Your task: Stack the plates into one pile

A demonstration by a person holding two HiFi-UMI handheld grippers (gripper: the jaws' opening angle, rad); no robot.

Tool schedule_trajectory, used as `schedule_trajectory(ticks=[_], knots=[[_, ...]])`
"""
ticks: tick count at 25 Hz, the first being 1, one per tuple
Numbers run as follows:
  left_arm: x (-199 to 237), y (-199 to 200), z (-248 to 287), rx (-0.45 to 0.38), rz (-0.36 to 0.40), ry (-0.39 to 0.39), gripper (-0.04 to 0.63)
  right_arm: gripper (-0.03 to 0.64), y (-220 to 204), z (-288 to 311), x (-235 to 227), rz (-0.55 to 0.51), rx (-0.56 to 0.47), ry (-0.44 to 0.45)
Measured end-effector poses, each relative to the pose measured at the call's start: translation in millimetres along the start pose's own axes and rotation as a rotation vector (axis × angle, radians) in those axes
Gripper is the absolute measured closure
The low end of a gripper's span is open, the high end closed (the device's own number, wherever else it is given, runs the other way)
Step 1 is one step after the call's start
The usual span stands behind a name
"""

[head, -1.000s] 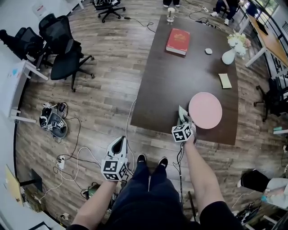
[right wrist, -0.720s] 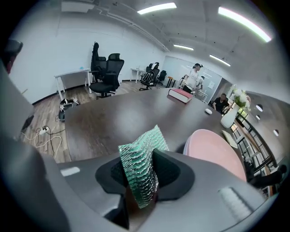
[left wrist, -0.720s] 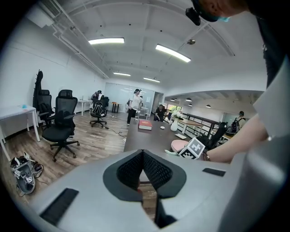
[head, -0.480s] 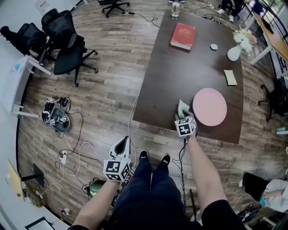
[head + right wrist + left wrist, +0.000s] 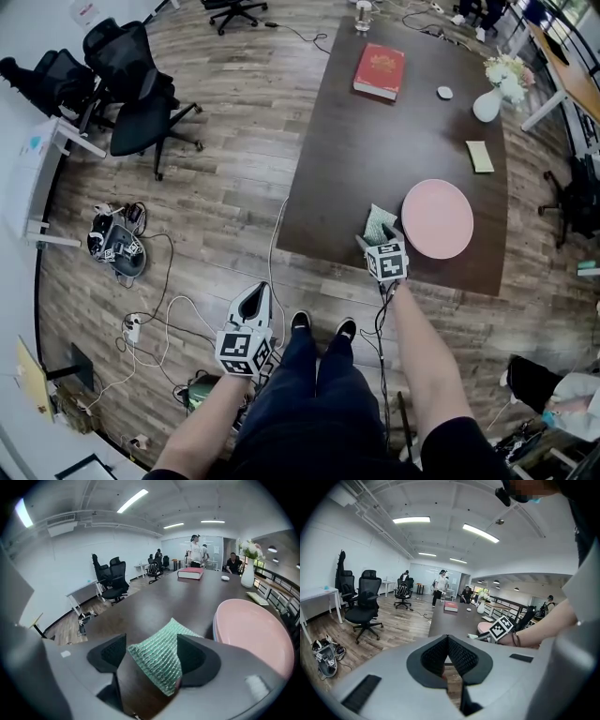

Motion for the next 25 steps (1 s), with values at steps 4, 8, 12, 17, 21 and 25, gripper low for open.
schedule_trajectory(ticks=[4, 8, 12, 17, 21, 25], knots=[[4.9, 1.4, 3.9, -0.002, -0.002, 0.005, 0.6, 0.27, 8.9, -5.3, 5.6, 0.06, -0.044, 0.041], [8.1, 9.7, 9.9, -0.018, 0.004, 0.008, 0.6, 0.286, 22.5, -24.2, 9.5, 0.162, -0.11, 0.1], [11.3, 24.4, 17.4, -0.048, 0.019, 0.0, 0.6, 0.39, 42.3, -59.5, 17.9, 0.16, -0.21, 0.102], [6.6, 46.7, 28.9, -0.087, 0.044, -0.03, 0.6, 0.492, 61.6, -112.8, 23.1, 0.132, -0.334, 0.064], [-3.0, 65.6, 34.5, -0.119, 0.07, -0.076, 0.6, 0.535, 70.7, -157.9, 25.1, 0.114, -0.408, 0.02], [-12.1, 87.8, 39.6, -0.148, 0.095, -0.12, 0.6, 0.56, 80.3, -207.0, 21.5, 0.125, -0.472, -0.023]])
Point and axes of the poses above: the fingertips, and each gripper's own axes: z forward along the fingers, x to its left, y out of its top, the point moved 9 cm from there along -z, backward along the fingers, and after that the axes turned 11 degrees about z, right-handed, at the moved point
